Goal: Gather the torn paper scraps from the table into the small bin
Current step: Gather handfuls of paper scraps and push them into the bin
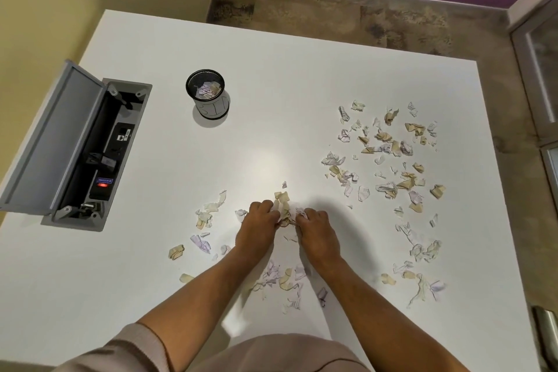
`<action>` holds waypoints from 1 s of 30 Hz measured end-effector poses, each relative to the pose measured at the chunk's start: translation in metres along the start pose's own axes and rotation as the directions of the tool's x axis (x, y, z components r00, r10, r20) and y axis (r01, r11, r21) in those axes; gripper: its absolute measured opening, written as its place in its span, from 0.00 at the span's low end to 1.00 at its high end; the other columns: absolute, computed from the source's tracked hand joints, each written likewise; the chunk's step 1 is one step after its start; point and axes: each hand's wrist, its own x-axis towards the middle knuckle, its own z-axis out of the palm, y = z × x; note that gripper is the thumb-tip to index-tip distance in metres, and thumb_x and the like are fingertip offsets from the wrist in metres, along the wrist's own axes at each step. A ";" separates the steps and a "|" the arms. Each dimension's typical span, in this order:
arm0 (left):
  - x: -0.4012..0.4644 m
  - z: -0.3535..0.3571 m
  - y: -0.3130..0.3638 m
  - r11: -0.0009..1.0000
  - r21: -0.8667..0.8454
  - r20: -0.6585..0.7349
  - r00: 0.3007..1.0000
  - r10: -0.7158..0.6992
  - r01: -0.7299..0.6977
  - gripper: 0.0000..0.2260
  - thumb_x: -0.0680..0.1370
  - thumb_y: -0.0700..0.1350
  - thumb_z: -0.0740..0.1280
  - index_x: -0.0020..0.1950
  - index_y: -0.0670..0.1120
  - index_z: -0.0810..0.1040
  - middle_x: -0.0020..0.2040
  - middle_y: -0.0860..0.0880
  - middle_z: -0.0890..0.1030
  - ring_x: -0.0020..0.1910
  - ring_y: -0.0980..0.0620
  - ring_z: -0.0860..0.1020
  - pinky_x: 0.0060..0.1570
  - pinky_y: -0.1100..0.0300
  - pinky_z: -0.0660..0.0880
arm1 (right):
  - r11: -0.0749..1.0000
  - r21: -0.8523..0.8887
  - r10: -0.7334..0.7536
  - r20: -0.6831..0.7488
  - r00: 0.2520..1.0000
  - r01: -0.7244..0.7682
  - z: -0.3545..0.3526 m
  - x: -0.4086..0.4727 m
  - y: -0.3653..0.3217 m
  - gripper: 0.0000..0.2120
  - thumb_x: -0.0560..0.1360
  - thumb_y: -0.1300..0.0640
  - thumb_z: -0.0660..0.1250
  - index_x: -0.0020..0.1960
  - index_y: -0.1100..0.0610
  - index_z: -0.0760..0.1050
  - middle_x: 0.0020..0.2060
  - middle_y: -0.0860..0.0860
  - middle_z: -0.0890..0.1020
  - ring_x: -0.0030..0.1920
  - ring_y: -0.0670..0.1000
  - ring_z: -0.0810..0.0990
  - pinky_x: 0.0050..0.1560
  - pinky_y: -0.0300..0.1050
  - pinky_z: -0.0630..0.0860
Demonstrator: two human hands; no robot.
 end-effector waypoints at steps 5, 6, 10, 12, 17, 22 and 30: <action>-0.001 -0.001 -0.001 0.997 -0.070 -0.022 1.000 -0.016 0.015 0.09 0.80 0.43 0.66 0.55 0.41 0.83 0.52 0.46 0.79 0.53 0.47 0.73 0.46 0.53 0.74 | 1.000 0.021 -0.019 -0.079 0.997 0.021 -0.001 0.002 0.003 0.09 0.78 0.56 0.66 0.57 0.54 0.81 0.50 0.50 0.82 0.50 0.50 0.75 0.39 0.38 0.70; -0.001 -0.002 -0.002 0.997 -0.078 -0.017 1.000 -0.022 0.021 0.09 0.79 0.42 0.66 0.55 0.41 0.83 0.52 0.46 0.79 0.52 0.47 0.74 0.46 0.54 0.74 | 0.999 0.043 -0.021 -0.087 0.996 0.025 -0.003 0.003 0.003 0.08 0.78 0.57 0.66 0.55 0.55 0.81 0.48 0.50 0.82 0.49 0.51 0.76 0.39 0.38 0.70; 0.001 -0.002 -0.009 0.974 -0.203 -0.017 0.994 -0.105 0.099 0.06 0.77 0.38 0.68 0.51 0.40 0.84 0.49 0.44 0.82 0.50 0.44 0.77 0.48 0.54 0.73 | 0.939 0.334 0.115 -0.087 0.990 -0.080 -0.011 0.005 0.006 0.08 0.77 0.62 0.65 0.44 0.60 0.83 0.40 0.53 0.82 0.42 0.52 0.79 0.39 0.43 0.73; 0.001 -0.004 -0.010 0.931 -0.326 -0.033 0.983 -0.182 0.162 0.05 0.75 0.36 0.69 0.48 0.39 0.84 0.47 0.43 0.83 0.47 0.44 0.79 0.46 0.56 0.72 | 0.858 0.497 0.195 -0.079 0.978 -0.131 -0.016 0.003 0.006 0.07 0.75 0.66 0.67 0.44 0.61 0.84 0.40 0.52 0.84 0.41 0.49 0.80 0.42 0.40 0.75; 0.000 -0.022 -0.010 0.736 -0.600 0.041 0.931 -0.363 0.314 0.08 0.74 0.33 0.68 0.47 0.41 0.86 0.41 0.46 0.86 0.33 0.60 0.81 0.35 0.71 0.76 | 0.636 0.742 0.357 -0.038 0.933 -0.213 -0.027 0.001 0.007 0.07 0.72 0.60 0.75 0.50 0.58 0.85 0.37 0.43 0.84 0.36 0.40 0.80 0.38 0.22 0.70; 0.000 -0.047 -0.005 0.420 -0.841 0.112 0.870 -0.480 0.340 0.06 0.72 0.34 0.73 0.47 0.41 0.86 0.44 0.46 0.86 0.35 0.55 0.83 0.35 0.66 0.79 | 0.292 0.938 0.335 0.082 0.939 -0.186 -0.039 0.001 0.001 0.08 0.72 0.62 0.74 0.39 0.48 0.85 0.31 0.44 0.84 0.32 0.40 0.80 0.34 0.31 0.75; 0.031 -0.093 -0.019 -0.013 -0.980 0.173 0.827 -0.536 0.197 0.09 0.71 0.32 0.74 0.48 0.42 0.84 0.44 0.46 0.85 0.41 0.54 0.83 0.44 0.62 0.81 | -0.064 0.969 0.216 0.246 0.945 -0.238 -0.055 0.035 -0.021 0.08 0.72 0.63 0.74 0.49 0.66 0.82 0.43 0.61 0.84 0.45 0.56 0.84 0.52 0.49 0.81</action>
